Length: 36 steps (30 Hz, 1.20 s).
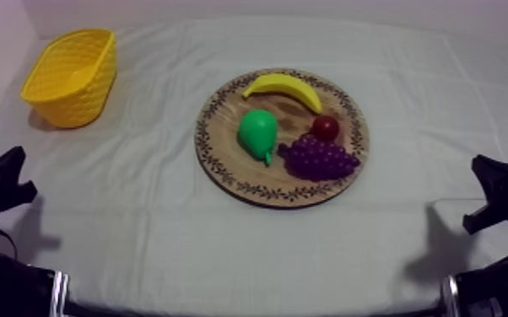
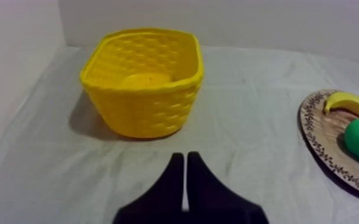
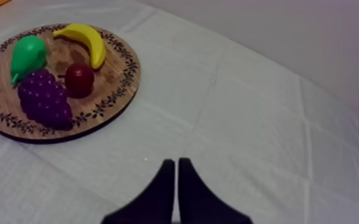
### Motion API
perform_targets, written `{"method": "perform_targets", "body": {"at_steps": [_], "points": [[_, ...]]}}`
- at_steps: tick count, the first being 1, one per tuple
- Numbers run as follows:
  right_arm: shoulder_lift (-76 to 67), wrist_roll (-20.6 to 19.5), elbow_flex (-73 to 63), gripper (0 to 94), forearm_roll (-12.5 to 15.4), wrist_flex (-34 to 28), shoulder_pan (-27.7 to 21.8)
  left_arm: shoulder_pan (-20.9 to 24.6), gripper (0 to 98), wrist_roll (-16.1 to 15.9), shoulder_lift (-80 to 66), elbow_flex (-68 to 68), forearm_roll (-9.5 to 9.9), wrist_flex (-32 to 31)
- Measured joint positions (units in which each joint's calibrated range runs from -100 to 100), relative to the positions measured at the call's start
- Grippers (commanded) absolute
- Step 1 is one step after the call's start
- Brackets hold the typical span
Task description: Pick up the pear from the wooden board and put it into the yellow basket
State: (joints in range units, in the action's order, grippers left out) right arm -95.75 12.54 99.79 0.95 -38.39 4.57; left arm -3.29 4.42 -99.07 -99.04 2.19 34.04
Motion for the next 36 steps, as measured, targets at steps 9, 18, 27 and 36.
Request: {"method": "perform_targets", "body": {"at_steps": [9, 18, 27, 36], "points": [[0.0, 0.0, 0.0, 0.3, 0.0, 0.0, 0.0, -0.6, 0.0, -0.5, 9.6, 10.3, 0.09, -0.7], [0.0, 0.0, 0.0, 0.3, 0.0, 0.0, 0.0, -2.6, 0.0, -1.2, 23.9, 29.1, -0.24, 1.5], [0.0, 0.0, 0.0, 0.3, 0.0, 0.0, 0.0, -3.9, 0.0, -2.4, 37.5, 48.4, -1.07, 3.4], [0.0, 0.0, 0.0, 0.3, 0.0, 0.0, 0.0, -6.4, 0.0, -3.0, 48.5, 66.6, -2.19, 8.1]]}}
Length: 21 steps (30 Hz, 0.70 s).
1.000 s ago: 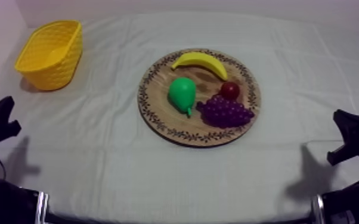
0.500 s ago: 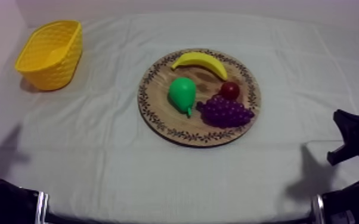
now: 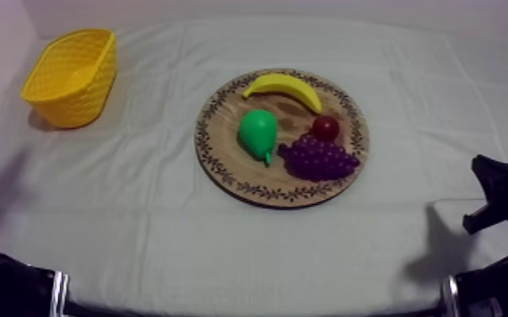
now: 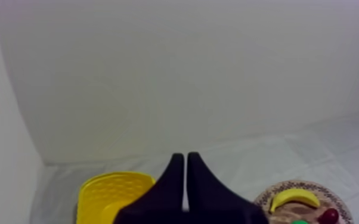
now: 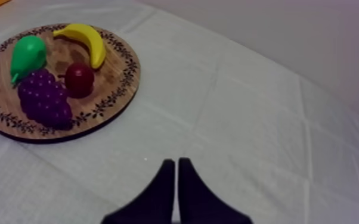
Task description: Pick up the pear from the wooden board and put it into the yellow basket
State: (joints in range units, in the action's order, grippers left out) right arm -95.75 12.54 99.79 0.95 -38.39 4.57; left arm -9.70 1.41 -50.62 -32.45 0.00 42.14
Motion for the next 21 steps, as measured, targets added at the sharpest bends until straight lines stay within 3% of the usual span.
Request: {"method": "perform_targets", "body": {"at_steps": [7, 13, 21], "points": [[0.0, 0.0, 0.0, 0.3, 0.0, 0.0, 0.0, -4.3, 0.0, 0.9, 10.3, 13.8, 0.00, 8.8], [0.0, 0.0, 0.0, 0.3, 0.0, 0.0, 0.0, -9.6, 0.0, 4.4, 20.3, 25.6, 1.49, 14.8], [0.0, 0.0, 0.0, 0.3, 0.0, 0.0, 0.0, -16.4, 0.0, 11.1, 33.4, 33.8, 5.83, 18.6]]}}
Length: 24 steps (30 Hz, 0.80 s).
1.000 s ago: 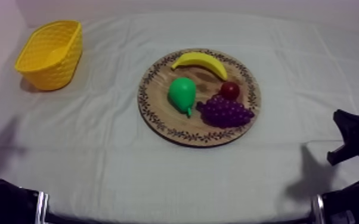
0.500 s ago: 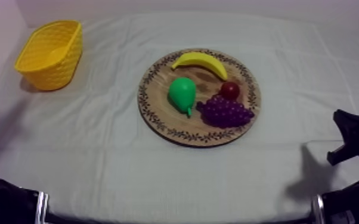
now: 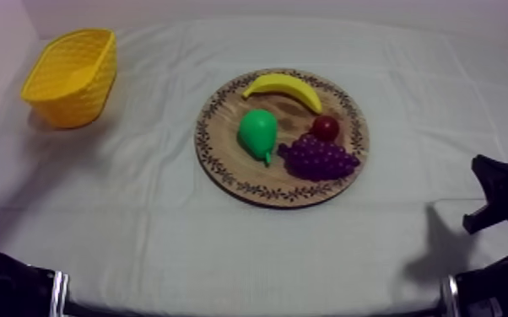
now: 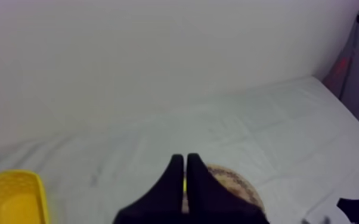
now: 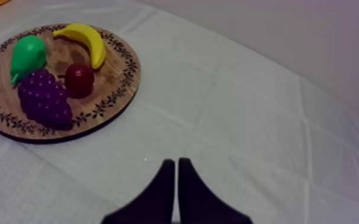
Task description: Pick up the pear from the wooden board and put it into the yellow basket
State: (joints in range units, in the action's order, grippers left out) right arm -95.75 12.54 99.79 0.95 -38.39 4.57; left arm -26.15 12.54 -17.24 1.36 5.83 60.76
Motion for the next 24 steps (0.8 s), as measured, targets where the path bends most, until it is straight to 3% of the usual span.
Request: {"method": "perform_targets", "body": {"at_steps": [4, 8, 15, 24], "points": [[0.0, 0.0, 0.0, 0.3, 0.0, 0.0, 0.0, -3.2, 1.2, 3.9, 5.2, 0.0, 2.50, 0.7], [0.0, 0.0, 0.0, 0.3, 0.0, 0.0, 0.0, -5.5, 6.2, 6.6, 9.5, -1.2, 2.83, 0.9], [0.0, 0.0, 0.0, 0.3, 0.0, 0.0, 0.0, -8.8, 7.4, 8.5, 15.8, -0.8, 3.72, 4.3], [0.0, 0.0, 0.0, 0.3, 0.0, 0.0, 0.0, -9.4, 11.0, 9.9, 21.9, 1.5, 4.99, 11.8]]}}
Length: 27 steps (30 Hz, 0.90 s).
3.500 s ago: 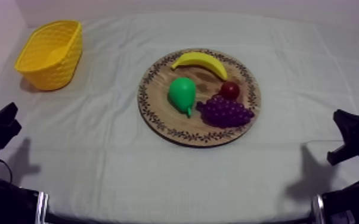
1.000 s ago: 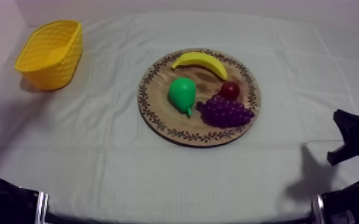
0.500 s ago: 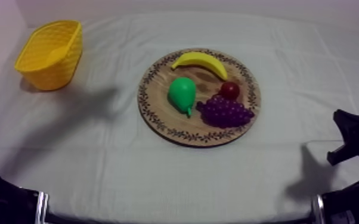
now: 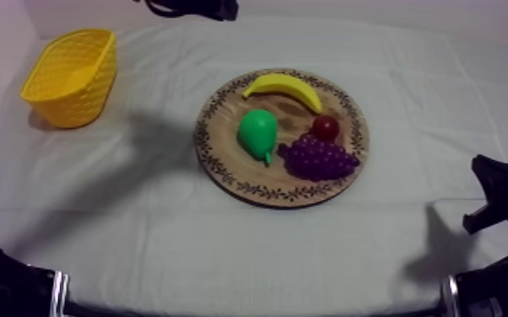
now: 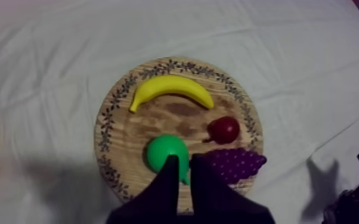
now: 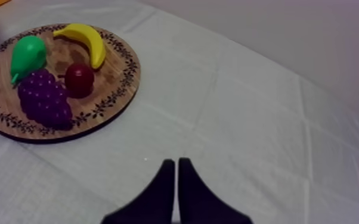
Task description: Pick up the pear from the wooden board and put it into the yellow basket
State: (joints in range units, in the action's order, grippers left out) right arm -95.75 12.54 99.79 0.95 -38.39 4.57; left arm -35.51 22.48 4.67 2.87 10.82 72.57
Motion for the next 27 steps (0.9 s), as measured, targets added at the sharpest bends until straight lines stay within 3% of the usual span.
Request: {"method": "perform_targets", "body": {"at_steps": [7, 9, 13, 16, 21, 27], "points": [[0.0, 0.0, 0.0, 0.3, 0.0, 0.0, 0.0, -0.1, 22.6, 1.1, 4.5, 5.0, -0.35, 8.1], [0.0, 0.0, 0.0, 0.3, 0.0, 0.0, 0.0, -0.2, 34.8, 1.4, 5.5, 5.5, -0.81, 9.3], [0.0, 0.0, 0.0, 0.3, 0.0, 0.0, 0.0, -0.4, 69.0, 2.0, 6.6, 4.3, -1.66, 10.5], [0.0, 0.0, 0.0, 0.3, 0.0, 0.0, 0.0, -0.3, 86.5, 1.7, 7.5, 3.9, -2.77, 10.8], [0.0, 0.0, 0.0, 0.3, 0.0, 0.0, 0.0, 0.2, 95.2, 0.9, 9.2, 4.0, -5.13, 10.1], [0.0, 0.0, 0.0, 0.3, 0.0, 0.0, 0.0, -0.6, 96.8, 1.8, 12.4, 4.9, -5.89, 9.4]]}}
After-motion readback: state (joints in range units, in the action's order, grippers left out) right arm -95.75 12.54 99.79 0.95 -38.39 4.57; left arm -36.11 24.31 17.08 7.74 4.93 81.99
